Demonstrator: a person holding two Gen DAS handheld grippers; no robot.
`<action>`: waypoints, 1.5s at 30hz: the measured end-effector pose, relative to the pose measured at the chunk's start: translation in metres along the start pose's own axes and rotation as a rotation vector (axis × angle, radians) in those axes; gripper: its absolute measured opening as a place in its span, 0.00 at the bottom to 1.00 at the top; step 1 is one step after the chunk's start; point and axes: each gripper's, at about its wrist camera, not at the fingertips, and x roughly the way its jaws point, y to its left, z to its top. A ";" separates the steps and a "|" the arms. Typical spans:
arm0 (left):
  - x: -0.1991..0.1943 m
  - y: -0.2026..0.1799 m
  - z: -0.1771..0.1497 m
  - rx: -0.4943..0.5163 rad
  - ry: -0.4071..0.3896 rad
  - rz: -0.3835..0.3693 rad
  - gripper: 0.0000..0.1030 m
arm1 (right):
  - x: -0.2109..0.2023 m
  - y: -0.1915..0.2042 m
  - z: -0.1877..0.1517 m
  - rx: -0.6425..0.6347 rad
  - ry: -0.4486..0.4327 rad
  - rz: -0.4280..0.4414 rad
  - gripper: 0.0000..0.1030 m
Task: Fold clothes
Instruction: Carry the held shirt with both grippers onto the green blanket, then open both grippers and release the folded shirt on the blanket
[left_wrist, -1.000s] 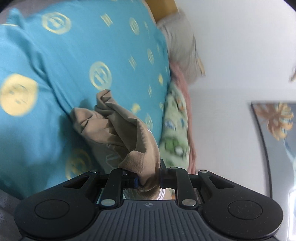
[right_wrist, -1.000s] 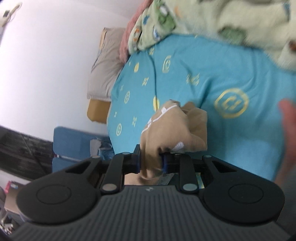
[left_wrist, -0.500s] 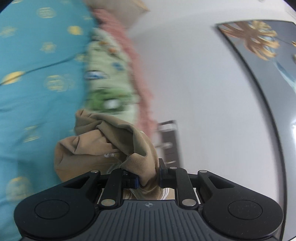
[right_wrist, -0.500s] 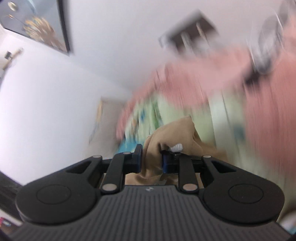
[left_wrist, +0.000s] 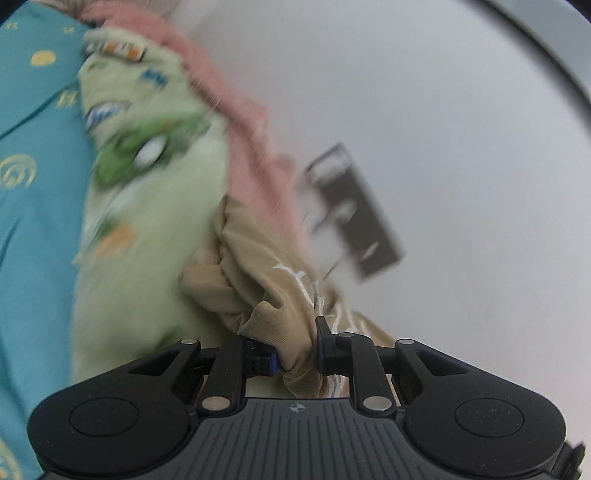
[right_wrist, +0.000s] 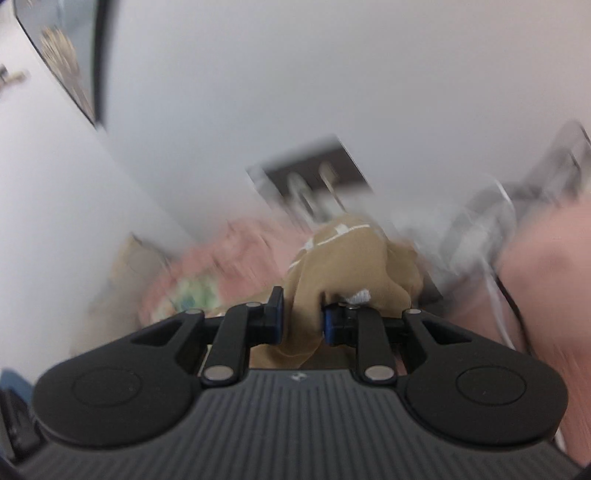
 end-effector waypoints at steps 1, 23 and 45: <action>-0.001 0.008 -0.011 0.024 0.009 0.013 0.19 | -0.001 -0.009 -0.013 0.005 0.026 -0.003 0.23; -0.167 -0.076 -0.058 0.530 -0.218 0.047 1.00 | -0.148 0.057 -0.044 -0.331 -0.155 -0.016 0.88; -0.353 -0.079 -0.201 0.672 -0.519 0.199 1.00 | -0.296 0.094 -0.135 -0.589 -0.283 0.073 0.88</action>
